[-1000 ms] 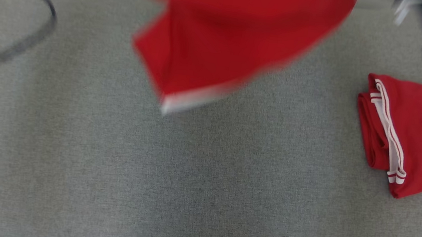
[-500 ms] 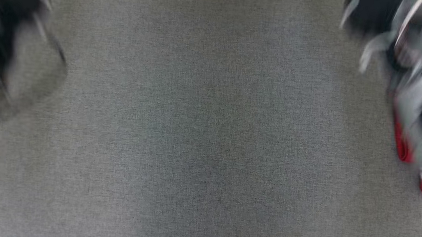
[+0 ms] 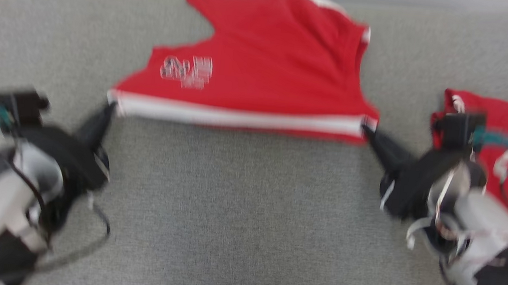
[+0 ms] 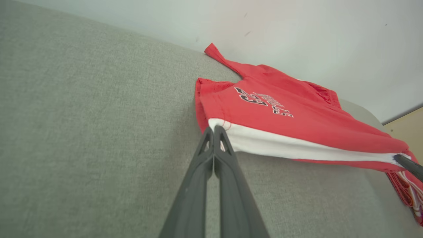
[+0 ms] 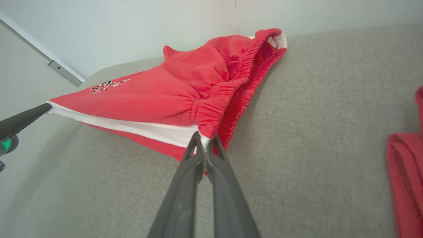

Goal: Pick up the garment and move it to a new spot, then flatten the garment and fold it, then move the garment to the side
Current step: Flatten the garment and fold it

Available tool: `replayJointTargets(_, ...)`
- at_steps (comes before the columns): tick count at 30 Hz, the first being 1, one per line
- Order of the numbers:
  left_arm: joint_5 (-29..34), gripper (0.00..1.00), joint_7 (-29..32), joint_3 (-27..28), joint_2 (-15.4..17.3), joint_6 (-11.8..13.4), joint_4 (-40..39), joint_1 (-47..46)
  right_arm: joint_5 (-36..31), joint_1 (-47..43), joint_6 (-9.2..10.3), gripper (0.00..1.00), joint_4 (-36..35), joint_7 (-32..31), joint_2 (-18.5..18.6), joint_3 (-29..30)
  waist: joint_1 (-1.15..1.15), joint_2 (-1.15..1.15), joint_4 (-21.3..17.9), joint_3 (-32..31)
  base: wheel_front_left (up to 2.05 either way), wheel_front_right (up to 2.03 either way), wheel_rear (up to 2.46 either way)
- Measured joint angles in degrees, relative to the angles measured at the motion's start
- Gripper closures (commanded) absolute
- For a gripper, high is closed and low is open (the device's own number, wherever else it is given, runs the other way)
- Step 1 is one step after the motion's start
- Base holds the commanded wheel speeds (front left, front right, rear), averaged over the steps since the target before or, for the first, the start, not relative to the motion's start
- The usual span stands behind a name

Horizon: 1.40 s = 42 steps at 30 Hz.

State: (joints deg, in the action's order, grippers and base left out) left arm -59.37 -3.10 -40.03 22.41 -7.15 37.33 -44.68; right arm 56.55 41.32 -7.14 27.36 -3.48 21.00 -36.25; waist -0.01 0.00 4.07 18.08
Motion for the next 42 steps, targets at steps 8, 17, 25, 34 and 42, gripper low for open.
replayJointTargets(8, 1.01, 1.00, -2.59, -3.69, 0.01, 0.00, -0.86, 12.27, 0.80, -10.90, 0.00, 1.00, -1.63, 3.59, 1.93, -2.71, -0.01, 0.00, -0.28, -6.52, 0.00, 0.00, 0.00)
replayJointTargets(17, 1.43, 1.00, -4.50, -6.65, -0.11, 0.14, -2.79, 23.07, 3.09, -24.46, -0.01, 1.00, -1.75, 7.04, 3.57, -4.43, -0.01, -0.01, 0.40, -14.93, 0.00, 0.00, 0.00)
replayJointTargets(25, 1.47, 1.00, -5.00, -8.18, 2.21, 2.66, -6.67, 32.11, 3.47, -30.53, -0.02, 1.00, -3.69, 8.08, 4.02, -5.52, -0.01, -0.01, 0.98, -20.28, 0.00, 0.00, 0.00)
replayJointTargets(34, 1.54, 1.00, -3.99, -9.29, 2.19, 5.23, -8.79, 34.64, 3.24, -33.16, 0.77, 1.00, -3.67, 8.02, 4.68, -7.03, 0.01, -0.01, 1.05, -21.64, 0.00, 0.00, 0.00)
replayJointTargets(42, 1.44, 1.00, -2.45, -9.78, 2.29, 6.16, -9.00, 35.29, 2.32, -33.59, 2.36, 1.00, -3.25, 7.44, 4.67, -7.70, 0.01, 0.00, 1.20, -21.31, 0.00, 0.00, 0.00)
